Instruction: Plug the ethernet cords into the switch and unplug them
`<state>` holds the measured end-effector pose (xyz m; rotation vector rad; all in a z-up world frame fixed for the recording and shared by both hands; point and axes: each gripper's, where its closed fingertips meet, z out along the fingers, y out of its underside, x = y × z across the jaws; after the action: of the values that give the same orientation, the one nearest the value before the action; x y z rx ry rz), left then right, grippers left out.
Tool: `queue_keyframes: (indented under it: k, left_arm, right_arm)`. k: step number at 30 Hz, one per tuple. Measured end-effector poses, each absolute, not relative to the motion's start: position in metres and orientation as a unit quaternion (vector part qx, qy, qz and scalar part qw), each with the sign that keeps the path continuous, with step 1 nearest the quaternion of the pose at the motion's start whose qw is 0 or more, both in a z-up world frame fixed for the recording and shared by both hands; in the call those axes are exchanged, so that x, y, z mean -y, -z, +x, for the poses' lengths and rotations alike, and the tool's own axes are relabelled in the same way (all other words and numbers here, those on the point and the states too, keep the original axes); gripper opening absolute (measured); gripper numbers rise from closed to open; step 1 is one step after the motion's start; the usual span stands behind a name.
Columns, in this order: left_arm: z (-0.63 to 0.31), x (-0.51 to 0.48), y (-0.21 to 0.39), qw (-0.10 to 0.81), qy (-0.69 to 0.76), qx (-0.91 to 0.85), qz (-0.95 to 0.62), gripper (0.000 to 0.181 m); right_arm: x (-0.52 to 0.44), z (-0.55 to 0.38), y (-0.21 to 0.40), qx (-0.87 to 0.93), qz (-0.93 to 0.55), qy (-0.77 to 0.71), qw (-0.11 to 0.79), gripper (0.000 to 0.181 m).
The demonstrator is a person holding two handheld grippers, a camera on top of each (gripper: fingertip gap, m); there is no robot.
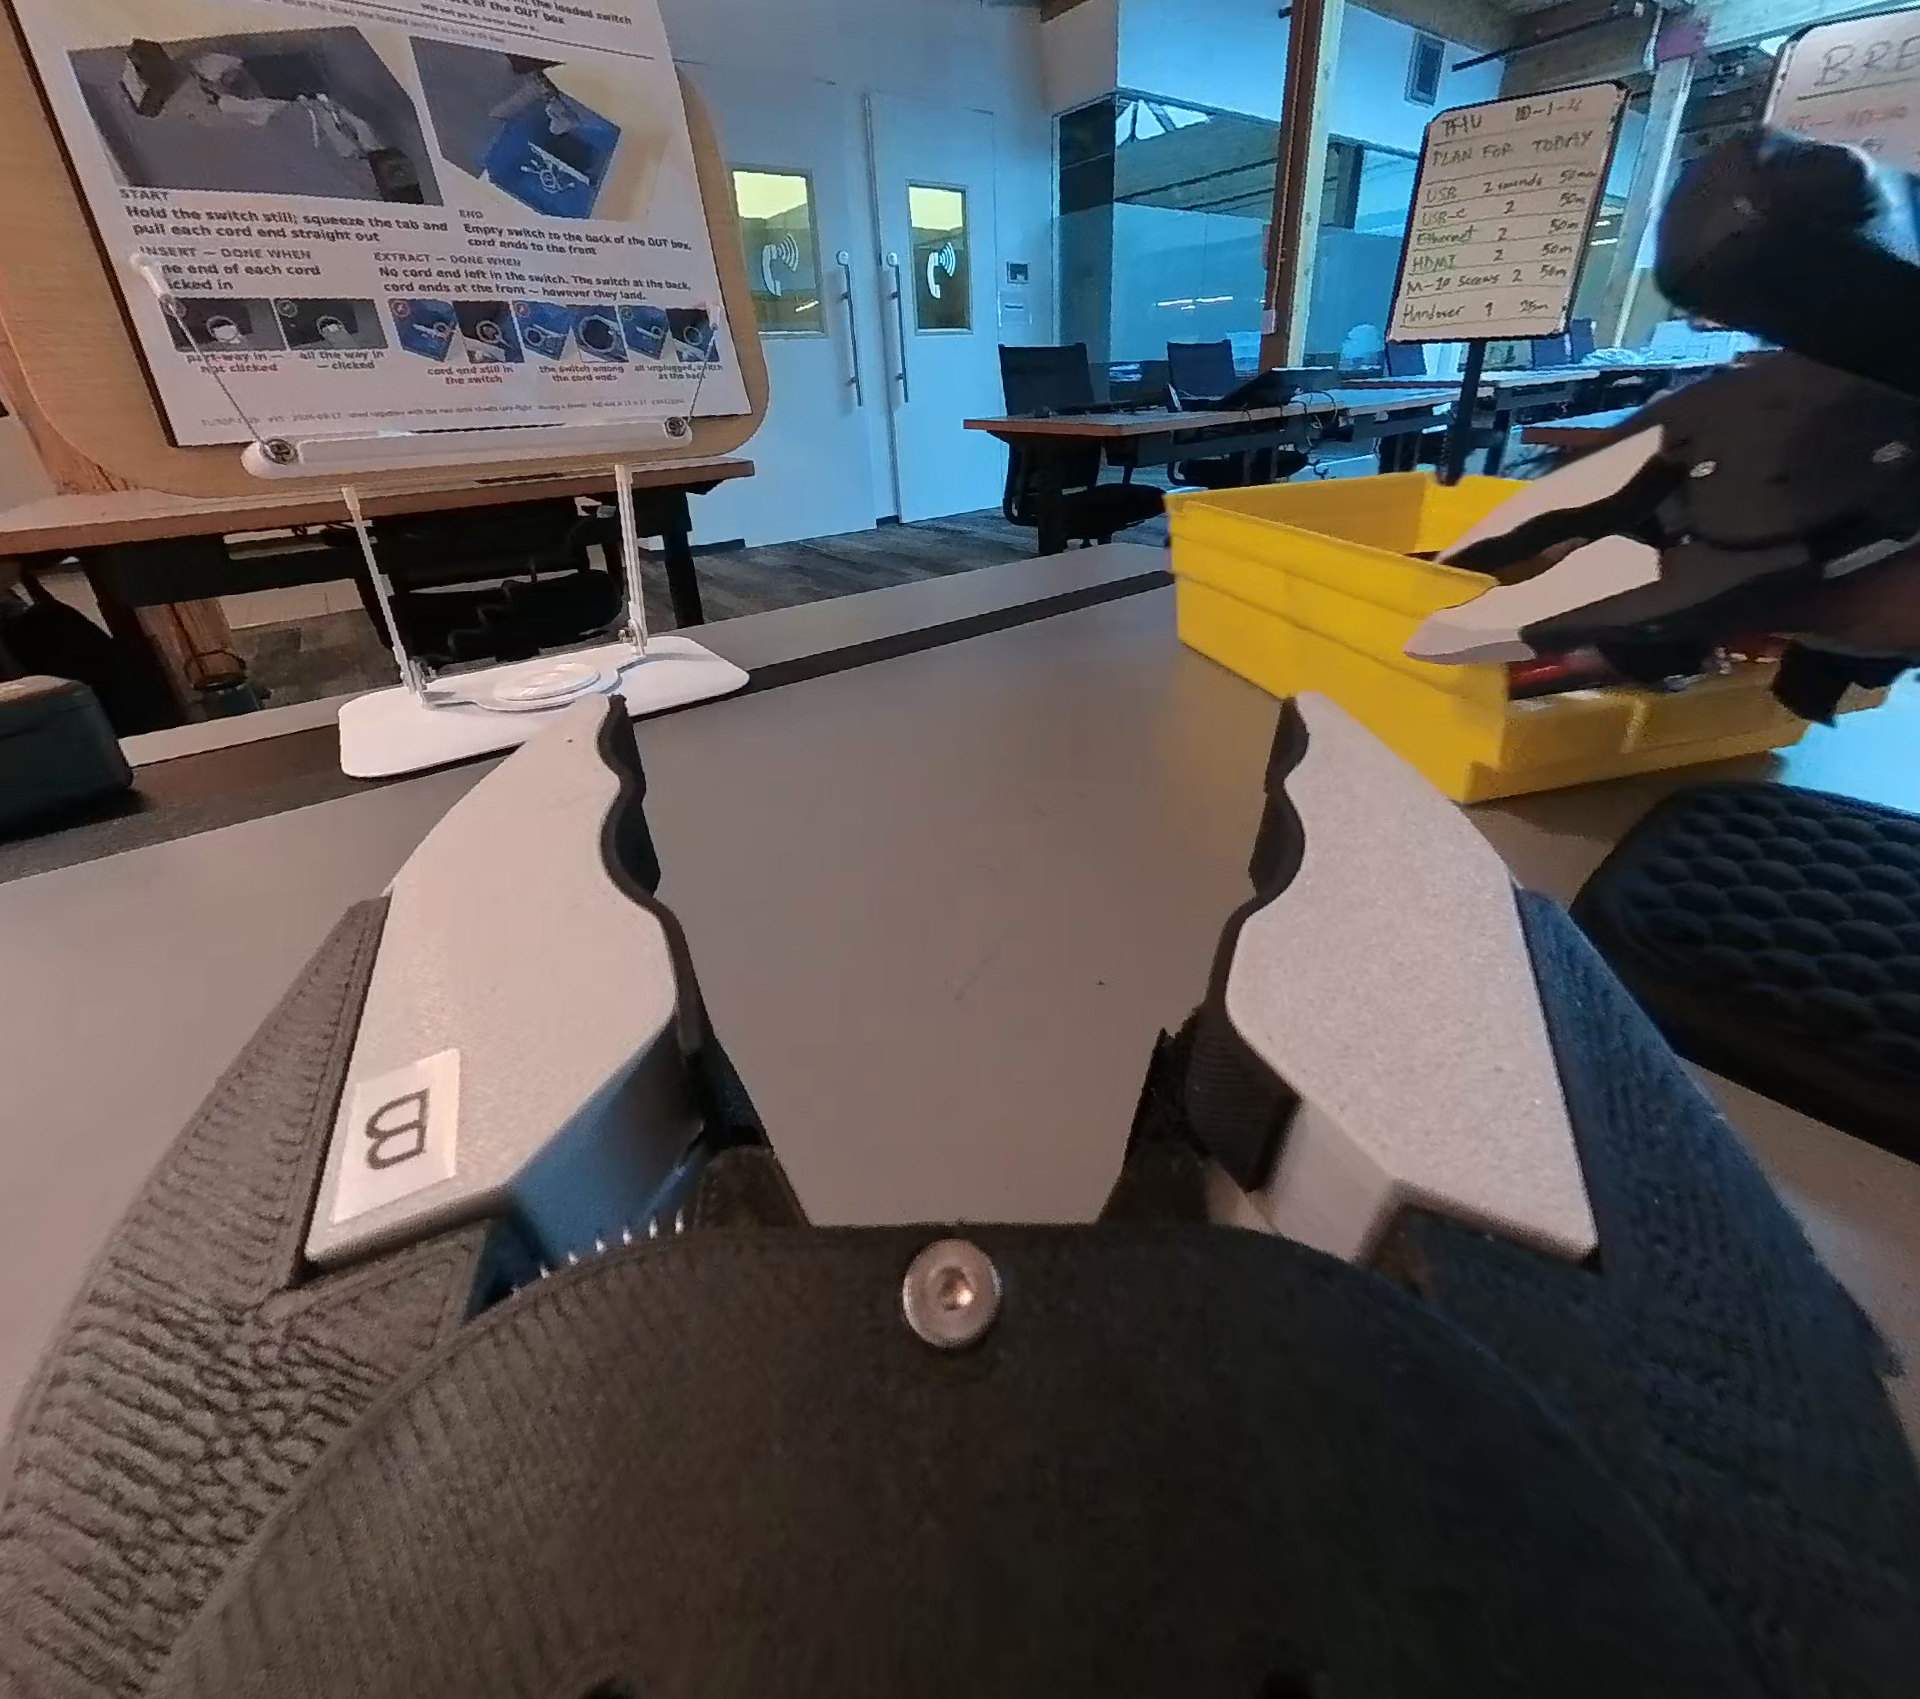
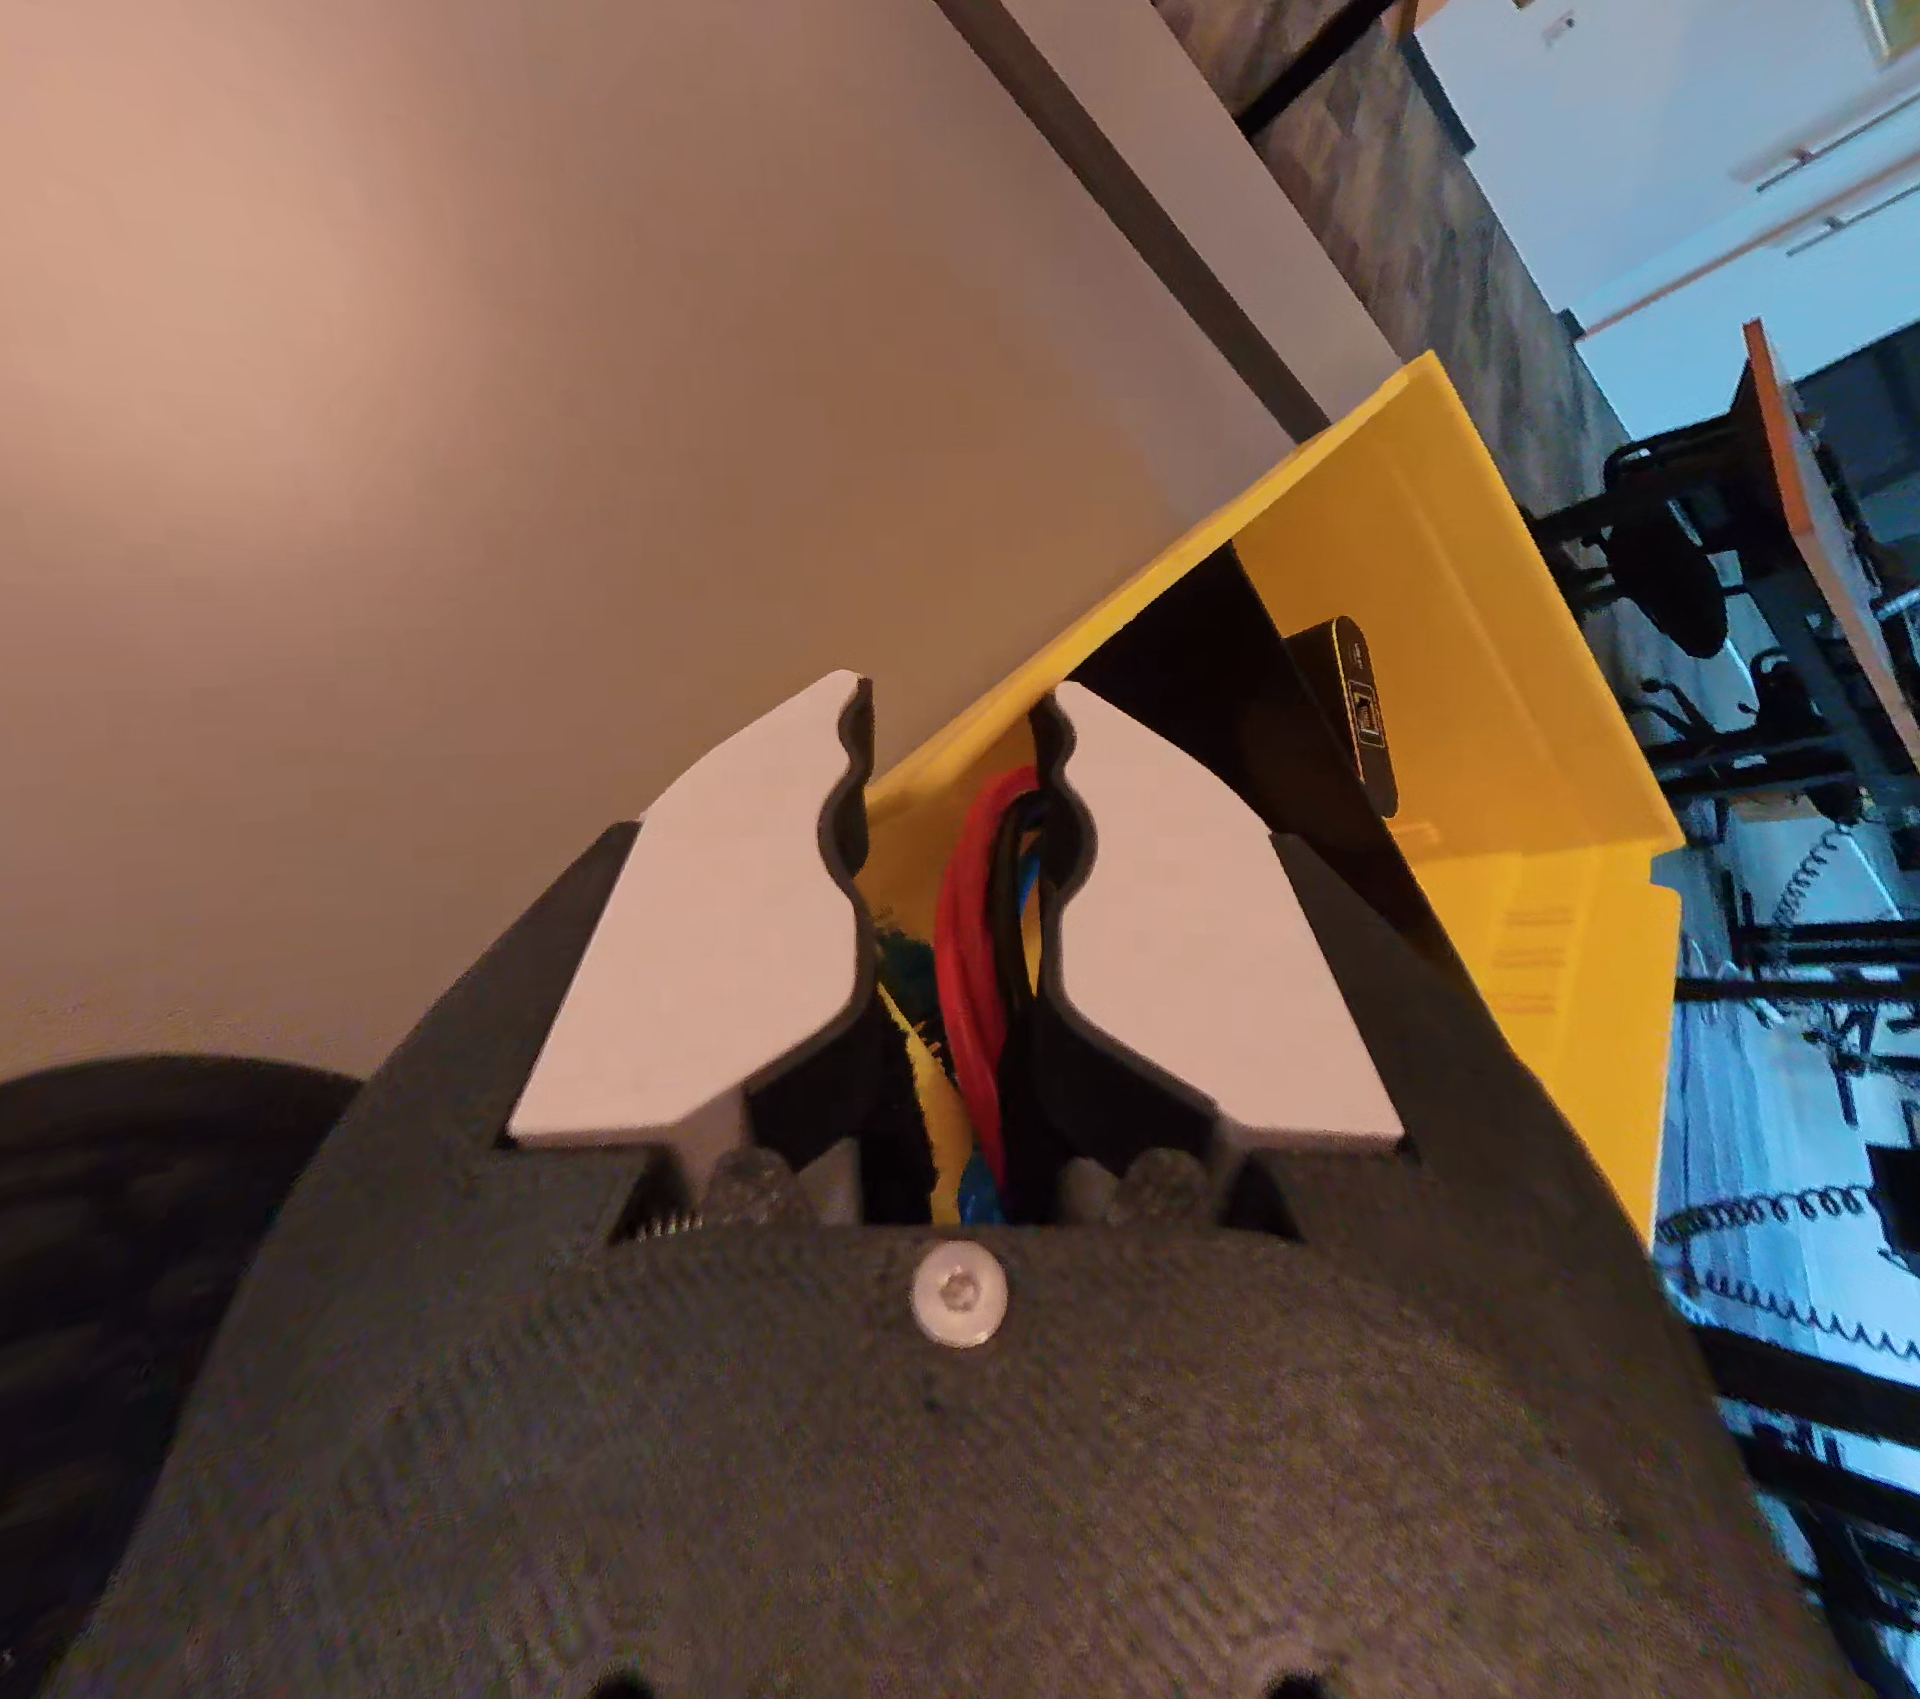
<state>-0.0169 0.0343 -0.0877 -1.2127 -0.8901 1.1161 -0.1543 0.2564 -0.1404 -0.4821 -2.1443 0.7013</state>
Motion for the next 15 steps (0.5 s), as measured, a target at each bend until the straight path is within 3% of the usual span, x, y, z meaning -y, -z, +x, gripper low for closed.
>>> queue_keyframes:
  k: [9,15]
  left_arm:
    - [-0.012,-0.037,0.083,0.599,-0.484,0.369,-0.52,0.113]
    - [0.029,-0.005,0.023,0.663,-0.51,0.35,-0.423,0.109]
  right_arm:
    - [-0.167,-0.148,0.14,0.855,-0.136,-0.319,0.386,0.029]
    - [-0.097,-0.124,0.14,0.876,-0.067,-0.32,0.354,0.032]
